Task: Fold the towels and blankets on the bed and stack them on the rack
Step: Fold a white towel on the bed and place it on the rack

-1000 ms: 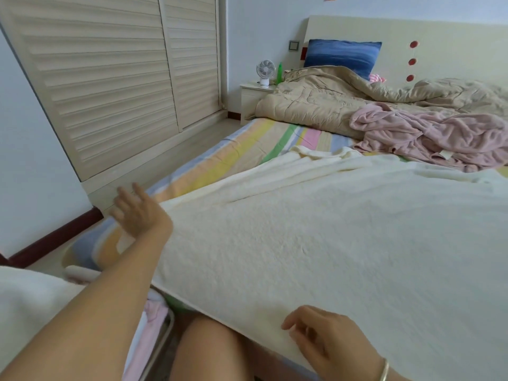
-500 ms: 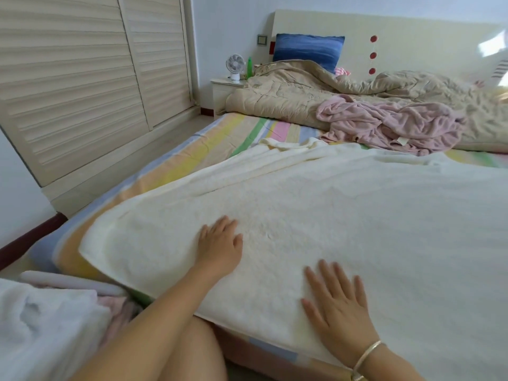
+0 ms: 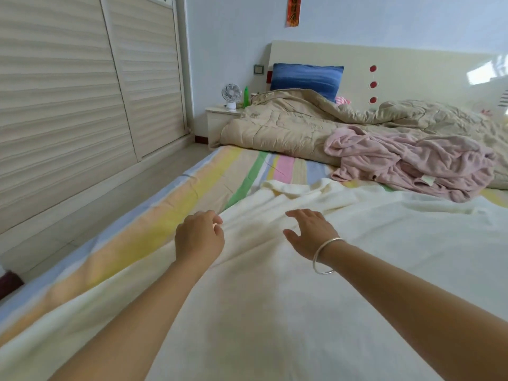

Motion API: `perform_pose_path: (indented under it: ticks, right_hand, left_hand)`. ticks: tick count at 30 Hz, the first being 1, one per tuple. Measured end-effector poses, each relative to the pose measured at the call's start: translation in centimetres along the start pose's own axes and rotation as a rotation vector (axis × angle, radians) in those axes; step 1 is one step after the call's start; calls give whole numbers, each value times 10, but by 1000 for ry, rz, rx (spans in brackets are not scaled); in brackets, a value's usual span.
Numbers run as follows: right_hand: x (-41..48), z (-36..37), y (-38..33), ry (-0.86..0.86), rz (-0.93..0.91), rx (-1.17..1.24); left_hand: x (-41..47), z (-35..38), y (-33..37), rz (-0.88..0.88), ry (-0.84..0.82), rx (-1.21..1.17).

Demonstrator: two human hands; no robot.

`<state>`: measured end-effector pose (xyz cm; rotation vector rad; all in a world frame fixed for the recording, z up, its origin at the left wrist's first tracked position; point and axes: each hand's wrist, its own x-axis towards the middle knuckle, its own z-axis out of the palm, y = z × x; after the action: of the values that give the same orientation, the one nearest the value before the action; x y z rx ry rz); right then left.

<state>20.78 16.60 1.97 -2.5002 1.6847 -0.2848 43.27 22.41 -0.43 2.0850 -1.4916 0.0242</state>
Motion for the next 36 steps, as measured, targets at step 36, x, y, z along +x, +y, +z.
perform_pose_path:
  ticks: [36]
  right_hand:
    - [499,169,-106,233,113,404]
  left_hand:
    - [298,117,-157,-215,-118,-16]
